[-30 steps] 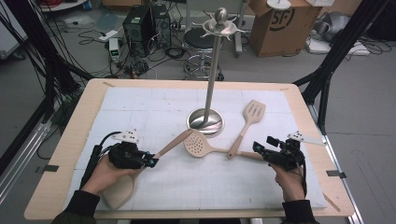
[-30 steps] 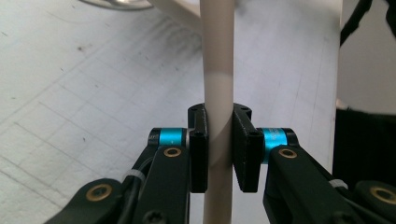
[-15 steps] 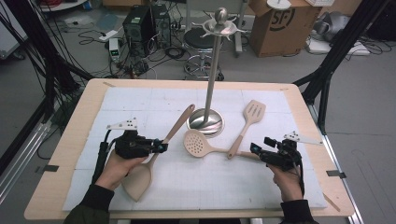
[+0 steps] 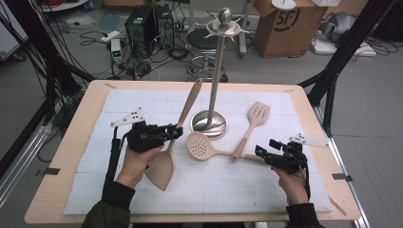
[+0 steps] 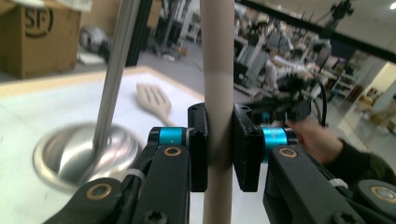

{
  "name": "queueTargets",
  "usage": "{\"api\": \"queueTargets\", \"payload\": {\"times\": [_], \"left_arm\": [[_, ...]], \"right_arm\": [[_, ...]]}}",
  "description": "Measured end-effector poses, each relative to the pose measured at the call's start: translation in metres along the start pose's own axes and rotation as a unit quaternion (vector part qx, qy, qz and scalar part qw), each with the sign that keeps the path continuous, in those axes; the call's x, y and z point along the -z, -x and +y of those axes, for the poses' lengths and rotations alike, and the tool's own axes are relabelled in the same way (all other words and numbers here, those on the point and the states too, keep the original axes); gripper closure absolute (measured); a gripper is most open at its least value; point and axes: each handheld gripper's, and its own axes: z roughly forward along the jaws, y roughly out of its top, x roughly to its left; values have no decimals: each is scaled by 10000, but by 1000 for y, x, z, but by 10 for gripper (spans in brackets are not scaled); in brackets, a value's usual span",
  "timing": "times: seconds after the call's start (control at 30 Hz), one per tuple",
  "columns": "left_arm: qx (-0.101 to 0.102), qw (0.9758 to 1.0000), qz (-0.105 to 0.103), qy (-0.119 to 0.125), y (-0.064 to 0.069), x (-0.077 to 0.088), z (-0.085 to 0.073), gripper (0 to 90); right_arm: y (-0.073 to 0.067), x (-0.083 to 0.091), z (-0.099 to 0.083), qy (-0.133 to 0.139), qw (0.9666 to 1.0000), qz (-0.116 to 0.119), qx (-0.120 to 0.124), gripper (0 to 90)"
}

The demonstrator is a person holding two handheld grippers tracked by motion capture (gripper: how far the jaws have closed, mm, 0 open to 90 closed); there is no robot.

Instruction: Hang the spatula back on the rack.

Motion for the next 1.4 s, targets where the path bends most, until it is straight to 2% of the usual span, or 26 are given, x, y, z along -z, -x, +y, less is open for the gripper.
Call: {"api": "queueTargets", "payload": {"times": [0.1, 0.27, 0.47, 0.73, 0.9, 1.23, 1.4], "left_arm": [[-55, 9997, 31, 219, 0, -6, 9, 785], [-103, 9983, -95, 569, 2, -17, 22, 784], [-198, 9967, -105, 782, 5, -24, 32, 785], [-292, 9943, -227, 1003, 5, -32, 43, 785], [-258, 9922, -236, 1197, 5, -34, 46, 785], [-266, 9930, -246, 1127, 0, -42, 56, 785], [-175, 9941, -211, 1051, -6, -46, 60, 784]], "right_arm": [[1, 1, 0, 7, 10000, 10, -12, 195], [3, 2, 0, 37, 10000, 19, -51, 195], [5, 5, 0, 80, 9999, 11, -93, 195], [5, 6, 0, 91, 9999, 23, -74, 195], [5, 6, 0, 87, 9999, 32, -80, 195], [7, 8, 1, 103, 9999, 30, -128, 195], [8, 8, 1, 120, 9998, 35, -124, 195]]}}
